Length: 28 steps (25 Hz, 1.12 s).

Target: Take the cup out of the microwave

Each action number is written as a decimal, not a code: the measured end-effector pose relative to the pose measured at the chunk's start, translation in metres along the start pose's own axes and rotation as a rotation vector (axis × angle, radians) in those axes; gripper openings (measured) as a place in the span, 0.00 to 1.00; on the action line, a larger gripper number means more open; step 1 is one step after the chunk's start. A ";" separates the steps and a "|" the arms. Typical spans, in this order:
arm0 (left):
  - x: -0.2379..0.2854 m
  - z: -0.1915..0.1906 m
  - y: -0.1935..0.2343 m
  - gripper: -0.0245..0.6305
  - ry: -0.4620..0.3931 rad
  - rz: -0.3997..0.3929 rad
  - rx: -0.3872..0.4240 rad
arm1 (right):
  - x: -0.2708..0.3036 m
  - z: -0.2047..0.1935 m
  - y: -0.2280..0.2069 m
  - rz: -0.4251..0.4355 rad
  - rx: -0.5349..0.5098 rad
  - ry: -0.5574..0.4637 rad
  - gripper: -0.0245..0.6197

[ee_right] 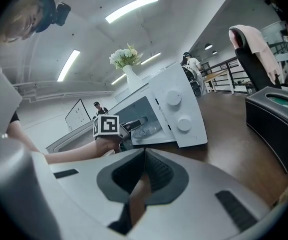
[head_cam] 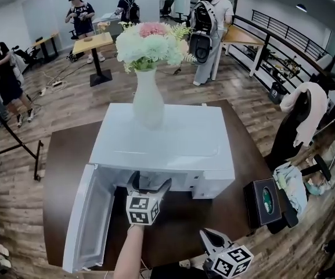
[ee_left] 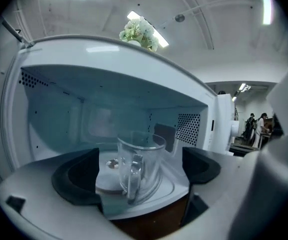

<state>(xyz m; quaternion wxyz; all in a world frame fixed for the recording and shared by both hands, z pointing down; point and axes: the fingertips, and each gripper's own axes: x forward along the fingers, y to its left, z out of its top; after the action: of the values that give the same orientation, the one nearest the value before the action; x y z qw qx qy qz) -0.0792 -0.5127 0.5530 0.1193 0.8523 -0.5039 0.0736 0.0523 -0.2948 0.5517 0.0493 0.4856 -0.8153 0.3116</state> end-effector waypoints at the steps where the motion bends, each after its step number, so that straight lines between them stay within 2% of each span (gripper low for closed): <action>1: 0.004 0.000 0.001 0.78 0.000 -0.006 -0.001 | 0.002 0.000 0.000 -0.006 0.003 0.004 0.03; 9: 0.034 -0.003 0.009 0.78 0.003 -0.028 0.000 | 0.018 -0.005 -0.010 -0.038 0.040 0.025 0.03; 18: 0.048 -0.010 0.010 0.78 0.073 -0.020 0.099 | 0.026 -0.006 -0.022 -0.065 0.060 0.038 0.03; 24: 0.052 -0.016 0.011 0.78 0.127 0.019 0.148 | 0.027 -0.010 -0.024 -0.061 0.075 0.046 0.03; 28: 0.054 -0.016 0.014 0.76 0.131 0.055 0.173 | 0.026 -0.010 -0.025 -0.063 0.078 0.046 0.03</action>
<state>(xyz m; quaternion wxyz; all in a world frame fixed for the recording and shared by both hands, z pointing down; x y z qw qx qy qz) -0.0658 -0.5604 0.5834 0.0760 0.8387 -0.5100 0.1753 0.0573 -0.3178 0.5813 0.0587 0.5054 -0.7854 0.3526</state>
